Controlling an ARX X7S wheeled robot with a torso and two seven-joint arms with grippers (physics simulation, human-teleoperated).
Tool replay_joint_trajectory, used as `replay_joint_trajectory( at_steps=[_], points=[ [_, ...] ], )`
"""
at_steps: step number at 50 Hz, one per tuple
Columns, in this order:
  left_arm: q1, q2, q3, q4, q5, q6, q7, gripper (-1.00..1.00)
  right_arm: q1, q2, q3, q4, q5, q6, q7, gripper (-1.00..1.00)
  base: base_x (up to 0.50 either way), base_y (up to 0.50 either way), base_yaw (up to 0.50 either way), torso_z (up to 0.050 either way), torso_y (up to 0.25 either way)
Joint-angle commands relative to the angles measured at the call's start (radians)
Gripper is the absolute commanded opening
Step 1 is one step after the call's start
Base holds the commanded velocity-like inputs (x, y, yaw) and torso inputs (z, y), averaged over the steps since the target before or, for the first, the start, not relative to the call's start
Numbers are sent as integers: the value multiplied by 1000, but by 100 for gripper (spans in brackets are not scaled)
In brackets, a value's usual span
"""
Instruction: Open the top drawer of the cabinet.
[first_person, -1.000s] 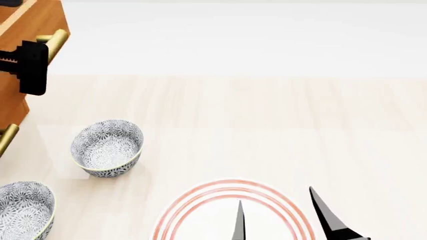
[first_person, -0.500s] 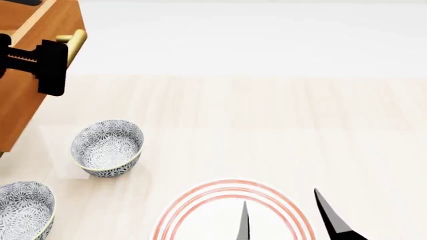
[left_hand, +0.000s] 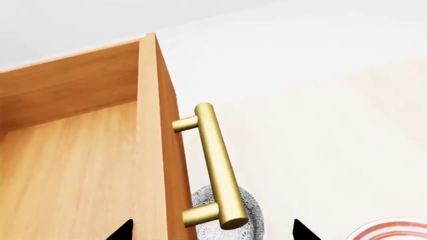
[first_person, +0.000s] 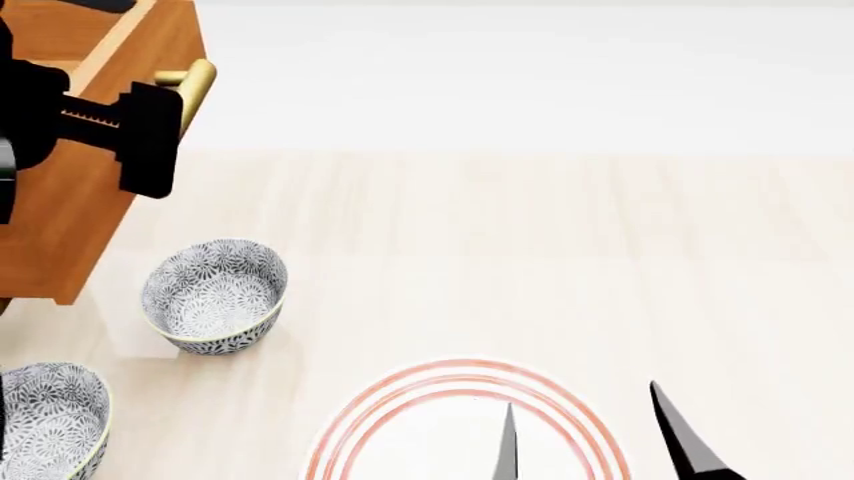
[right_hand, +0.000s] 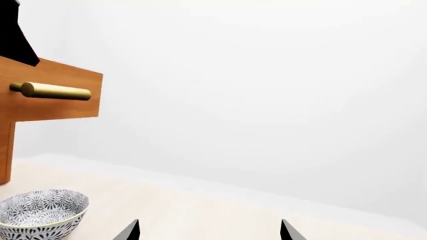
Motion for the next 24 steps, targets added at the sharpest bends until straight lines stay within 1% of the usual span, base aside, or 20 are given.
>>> replay_joint_trajectory(
  at_steps=[1,14,17,22,24],
  points=[
    [-3,29,11,19,11,-12,62,100,-8,8,12,-5,10,-5,5,100,0,0,0,0,0],
    [-1,29,16,29,-22,-12,56,100,-10,12,13,-7,14,-4,7,100,0,0,0,0,2],
    [2,29,21,36,-11,-12,69,100,-11,12,13,-6,14,-6,8,100,0,0,0,0,3],
    [7,29,23,61,78,-12,114,100,-9,12,10,-3,15,-8,6,100,0,0,0,0,2],
    [24,29,44,98,167,-12,191,100,-8,11,7,-2,15,-9,5,100,0,0,0,5,0]
  ],
)
